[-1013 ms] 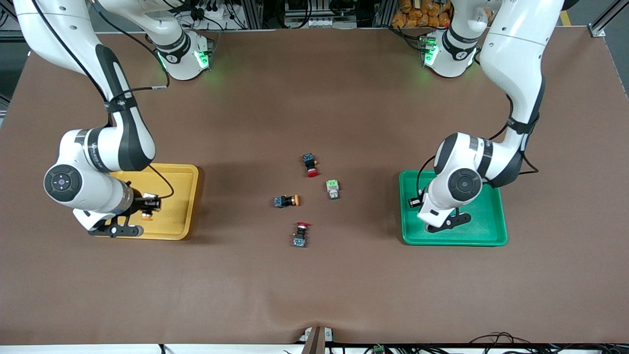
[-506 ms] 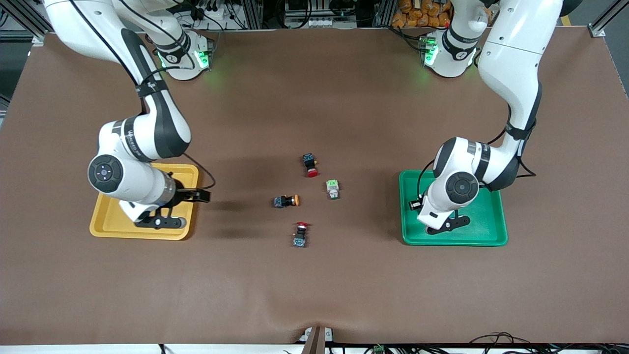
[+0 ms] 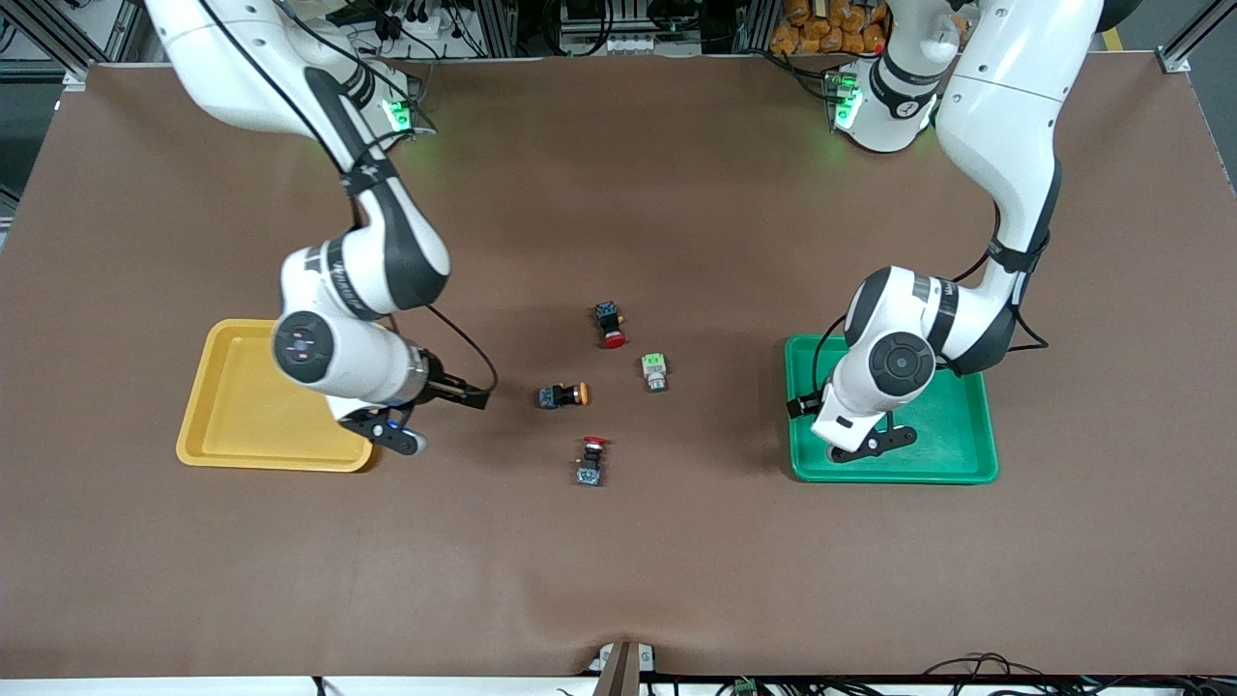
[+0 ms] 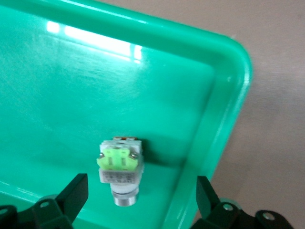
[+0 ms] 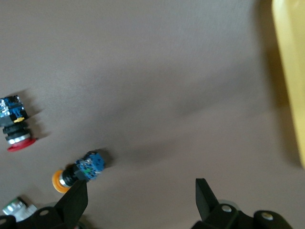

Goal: Place green and yellow buttons in trays
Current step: 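Reach second green button with the left gripper while the right gripper reaches orange, then grasp green button with the left gripper while the right gripper grasps orange button, then carry green button to green tray while the right gripper carries orange to yellow, then release orange button and retract the right gripper while the left gripper lowers, then open the left gripper to drop the green button in the tray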

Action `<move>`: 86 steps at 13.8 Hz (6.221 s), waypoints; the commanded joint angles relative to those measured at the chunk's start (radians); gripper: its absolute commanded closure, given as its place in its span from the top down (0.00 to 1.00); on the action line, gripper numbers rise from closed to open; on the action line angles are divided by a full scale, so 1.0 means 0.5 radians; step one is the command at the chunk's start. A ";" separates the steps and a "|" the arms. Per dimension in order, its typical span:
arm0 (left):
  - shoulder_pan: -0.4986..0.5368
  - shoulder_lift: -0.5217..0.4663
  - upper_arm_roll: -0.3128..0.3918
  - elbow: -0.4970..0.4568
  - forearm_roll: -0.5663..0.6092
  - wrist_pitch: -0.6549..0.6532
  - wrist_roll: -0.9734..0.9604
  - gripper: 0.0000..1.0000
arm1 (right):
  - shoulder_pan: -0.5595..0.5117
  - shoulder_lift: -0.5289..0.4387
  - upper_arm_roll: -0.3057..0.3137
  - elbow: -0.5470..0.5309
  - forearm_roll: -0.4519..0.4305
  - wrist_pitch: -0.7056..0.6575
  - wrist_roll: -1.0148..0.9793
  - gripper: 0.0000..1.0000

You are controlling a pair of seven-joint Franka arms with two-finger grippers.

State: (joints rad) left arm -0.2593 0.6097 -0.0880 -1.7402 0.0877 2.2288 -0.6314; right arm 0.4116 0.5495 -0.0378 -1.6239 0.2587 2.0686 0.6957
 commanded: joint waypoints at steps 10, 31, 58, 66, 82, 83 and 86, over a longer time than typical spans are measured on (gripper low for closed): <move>-0.104 -0.029 -0.244 0.081 -0.234 0.077 -0.053 1.00 | 0.352 0.355 -0.016 0.137 0.068 0.499 1.232 1.00; -0.202 0.026 -0.244 0.084 -0.240 0.184 -0.124 1.00 | 0.419 0.441 -0.041 0.137 0.029 0.597 1.198 0.00; -0.436 0.303 -0.208 0.394 -0.154 0.200 -0.434 0.00 | -0.912 -0.090 -0.148 0.143 -0.125 -0.719 -1.477 1.00; 0.027 -0.053 -0.211 0.272 -0.154 -0.297 0.157 0.01 | -0.759 -0.488 -0.142 -0.338 -0.373 -0.343 -1.603 1.00; 0.629 0.069 -0.192 0.057 0.036 -0.070 1.030 1.00 | -0.777 -1.142 -0.155 -0.050 -0.432 -1.118 -1.652 1.00; 0.629 0.063 -0.192 0.057 0.036 -0.070 1.030 1.00 | -0.777 -1.142 -0.155 -0.029 -0.432 -1.143 -1.652 1.00; 0.623 0.023 -0.192 0.069 0.036 -0.092 1.014 1.00 | -0.756 -1.145 -0.133 -0.004 -0.435 -1.155 -1.576 1.00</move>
State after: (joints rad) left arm 0.0477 0.6569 -0.1790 -1.6932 0.0864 2.1845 -0.1118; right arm 0.0342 -0.0208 -0.1202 -1.6394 0.0586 1.5002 -0.1243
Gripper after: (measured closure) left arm 0.207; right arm 0.000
